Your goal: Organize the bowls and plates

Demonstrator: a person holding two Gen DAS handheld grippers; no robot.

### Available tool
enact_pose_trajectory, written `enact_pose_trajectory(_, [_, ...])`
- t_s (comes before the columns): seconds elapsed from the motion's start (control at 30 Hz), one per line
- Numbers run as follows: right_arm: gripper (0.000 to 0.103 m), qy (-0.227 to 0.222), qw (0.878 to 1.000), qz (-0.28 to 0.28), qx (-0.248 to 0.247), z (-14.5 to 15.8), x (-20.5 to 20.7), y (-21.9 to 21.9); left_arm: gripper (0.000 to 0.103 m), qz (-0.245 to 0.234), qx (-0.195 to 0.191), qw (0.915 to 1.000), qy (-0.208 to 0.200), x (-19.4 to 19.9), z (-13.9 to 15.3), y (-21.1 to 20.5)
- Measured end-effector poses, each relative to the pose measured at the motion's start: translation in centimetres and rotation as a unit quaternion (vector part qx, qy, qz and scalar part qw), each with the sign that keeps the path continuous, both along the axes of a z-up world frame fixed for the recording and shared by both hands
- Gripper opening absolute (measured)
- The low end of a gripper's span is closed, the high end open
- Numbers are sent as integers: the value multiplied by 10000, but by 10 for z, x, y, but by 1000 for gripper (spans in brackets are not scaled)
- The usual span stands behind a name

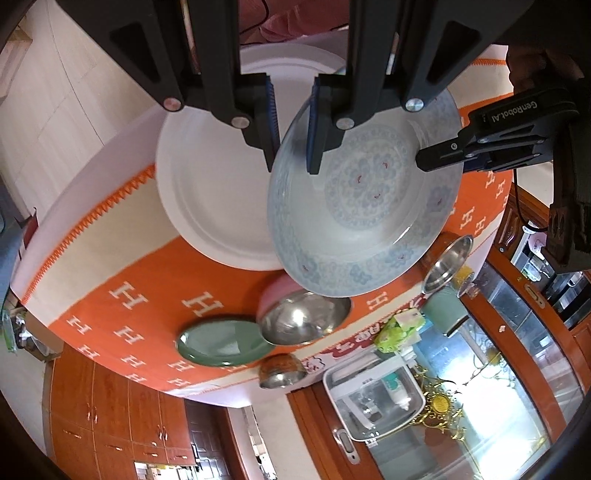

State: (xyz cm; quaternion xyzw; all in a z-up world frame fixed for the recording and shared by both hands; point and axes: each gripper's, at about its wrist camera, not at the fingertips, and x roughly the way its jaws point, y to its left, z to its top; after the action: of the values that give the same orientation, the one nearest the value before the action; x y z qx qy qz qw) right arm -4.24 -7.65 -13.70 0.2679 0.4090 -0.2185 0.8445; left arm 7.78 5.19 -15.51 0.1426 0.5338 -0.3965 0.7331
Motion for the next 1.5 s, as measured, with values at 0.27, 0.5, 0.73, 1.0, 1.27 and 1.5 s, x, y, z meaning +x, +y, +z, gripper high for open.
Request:
enact_pose_trajectory(0.27, [14, 261, 9995, 19, 155, -12, -15, -18, 33, -6, 188, 9996, 228, -12, -15, -23])
enact_pose_trajectory(0.5, [15, 543, 9980, 179, 268, -26, -19, -33, 33, 120, 359, 9985, 394, -17, -31, -41])
enact_pose_trajectory(0.73, [19, 797, 9940, 706, 255, -38, -10, -40, 33, 513, 514, 9964, 439, -12, -43, -51])
enact_pose_trajectory(1.0, [22, 1069, 9840, 1417, 137, -46, 5, -47, 33, 1018, 657, 9914, 492, -8, -53, -60])
enact_pose_trajectory(1.27, [27, 1304, 9614, 2414, -217, -48, 15, -43, 33, 1660, 653, 9833, 367, -5, -59, -61])
enact_pose_trajectory(1.5, [34, 1295, 9452, 2969, -409, -45, 19, -46, 34, 2152, 458, 9753, 209, -3, -52, -58])
